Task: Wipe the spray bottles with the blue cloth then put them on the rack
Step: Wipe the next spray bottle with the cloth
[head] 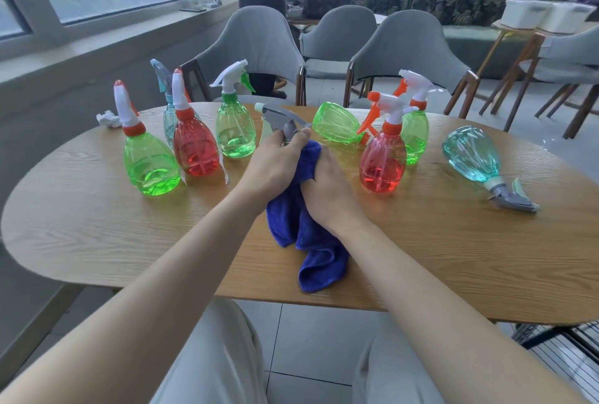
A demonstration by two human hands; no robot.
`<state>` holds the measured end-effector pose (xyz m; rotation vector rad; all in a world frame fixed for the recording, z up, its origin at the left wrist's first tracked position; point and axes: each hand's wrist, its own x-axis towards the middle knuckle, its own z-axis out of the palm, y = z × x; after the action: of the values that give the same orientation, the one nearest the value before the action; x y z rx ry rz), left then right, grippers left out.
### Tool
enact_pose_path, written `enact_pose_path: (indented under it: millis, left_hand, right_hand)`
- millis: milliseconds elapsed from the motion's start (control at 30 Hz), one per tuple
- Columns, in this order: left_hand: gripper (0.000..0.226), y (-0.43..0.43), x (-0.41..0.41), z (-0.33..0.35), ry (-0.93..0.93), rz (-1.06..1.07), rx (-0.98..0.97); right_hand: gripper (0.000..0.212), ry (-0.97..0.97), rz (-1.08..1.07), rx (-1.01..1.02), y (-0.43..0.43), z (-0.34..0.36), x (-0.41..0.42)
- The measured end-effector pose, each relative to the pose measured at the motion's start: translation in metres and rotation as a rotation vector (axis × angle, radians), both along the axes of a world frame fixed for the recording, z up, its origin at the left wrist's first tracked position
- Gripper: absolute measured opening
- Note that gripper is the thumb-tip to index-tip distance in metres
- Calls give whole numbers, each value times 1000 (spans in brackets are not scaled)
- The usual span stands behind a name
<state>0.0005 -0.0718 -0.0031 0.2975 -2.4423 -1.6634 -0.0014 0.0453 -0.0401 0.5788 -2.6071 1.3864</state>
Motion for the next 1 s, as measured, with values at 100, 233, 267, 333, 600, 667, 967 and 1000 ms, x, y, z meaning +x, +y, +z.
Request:
enact_pose_path:
  millis: [100, 233, 267, 333, 600, 667, 967, 1000]
  left_hand:
    - [33, -8, -4, 0, -14, 24, 74]
    - [23, -12, -7, 1, -18, 15, 126]
    - [22, -14, -9, -1, -20, 9, 138]
    - [25, -16, -9, -2, -25, 3, 172]
    - [36, -24, -8, -7, -43, 32, 408]
    - [33, -25, -7, -8, -33, 41, 443]
    - [31, -31, 0, -21, 67, 66, 555]
    - [31, -31, 0, -22, 74, 69, 548]
  right_hand:
    - [61, -37, 28, 41, 10, -10, 8]
    - [71, -104, -4, 68, 16, -25, 10]
    - [71, -116, 4, 66, 17, -25, 9]
    - [70, -121, 23, 79, 20, -26, 9]
    - [84, -77, 90, 116, 27, -41, -2]
    - [81, -112, 88, 29, 28, -40, -4]
    - [9, -312, -97, -196, 12, -24, -12]
    - [13, -307, -106, -216, 8, -21, -12]
